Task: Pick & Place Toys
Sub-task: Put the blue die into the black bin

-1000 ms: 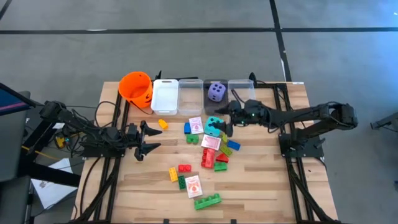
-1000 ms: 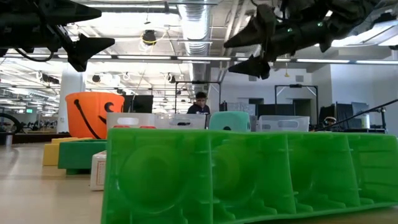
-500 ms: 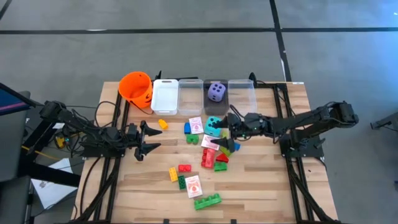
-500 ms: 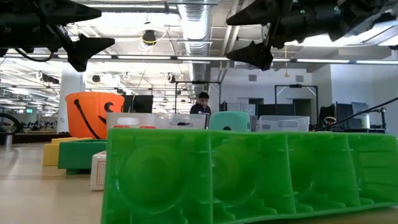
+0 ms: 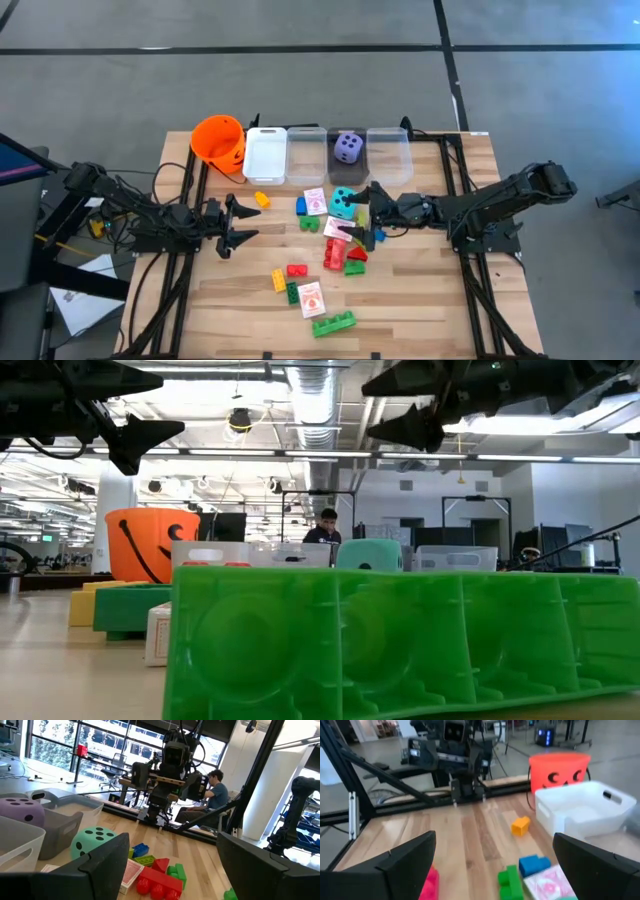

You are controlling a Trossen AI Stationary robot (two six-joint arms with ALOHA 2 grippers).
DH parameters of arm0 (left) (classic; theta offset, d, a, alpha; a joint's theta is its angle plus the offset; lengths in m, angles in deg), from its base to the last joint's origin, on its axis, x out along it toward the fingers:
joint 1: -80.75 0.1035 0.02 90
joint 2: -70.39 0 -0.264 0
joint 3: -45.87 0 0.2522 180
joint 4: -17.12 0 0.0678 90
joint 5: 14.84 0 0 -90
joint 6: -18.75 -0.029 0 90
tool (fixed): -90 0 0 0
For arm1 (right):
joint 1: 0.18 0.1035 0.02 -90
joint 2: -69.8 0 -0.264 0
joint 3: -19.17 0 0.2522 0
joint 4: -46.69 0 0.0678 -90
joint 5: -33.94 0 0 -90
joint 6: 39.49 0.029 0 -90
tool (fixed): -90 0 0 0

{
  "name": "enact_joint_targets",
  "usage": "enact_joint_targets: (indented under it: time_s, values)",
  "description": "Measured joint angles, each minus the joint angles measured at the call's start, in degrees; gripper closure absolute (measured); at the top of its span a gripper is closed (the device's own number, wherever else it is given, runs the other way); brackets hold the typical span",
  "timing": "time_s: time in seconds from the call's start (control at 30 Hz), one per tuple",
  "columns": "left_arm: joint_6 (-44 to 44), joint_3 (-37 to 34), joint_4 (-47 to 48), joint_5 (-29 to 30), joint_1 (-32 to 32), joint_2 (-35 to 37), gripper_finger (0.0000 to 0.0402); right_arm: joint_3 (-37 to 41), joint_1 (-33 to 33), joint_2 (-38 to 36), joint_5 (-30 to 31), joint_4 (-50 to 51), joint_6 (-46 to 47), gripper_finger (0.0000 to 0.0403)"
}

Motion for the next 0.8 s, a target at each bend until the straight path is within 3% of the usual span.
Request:
enact_joint_targets:
  time_s: [0.17, 0.5, 0.8]
  values:
    - [0.0, 0.0, 0.0, 0.0, 0.0, 0.0, 0.0108, 0.0, -0.8, 0.0, -1.5, -1.2, -0.8, 0.001]
    - [-1.6, 0.0, -3.5, 0.0, 0.0, 0.0, 0.0108, 0.0, -0.7, 0.0, -1.8, 7.8, -0.8, 0.001]
    - [-1.5, 0.0, -4.2, 0.0, 0.0, 0.0, 0.0108, 0.1, -0.5, 0.0, 15.2, 18.9, 2.2, 0.001]
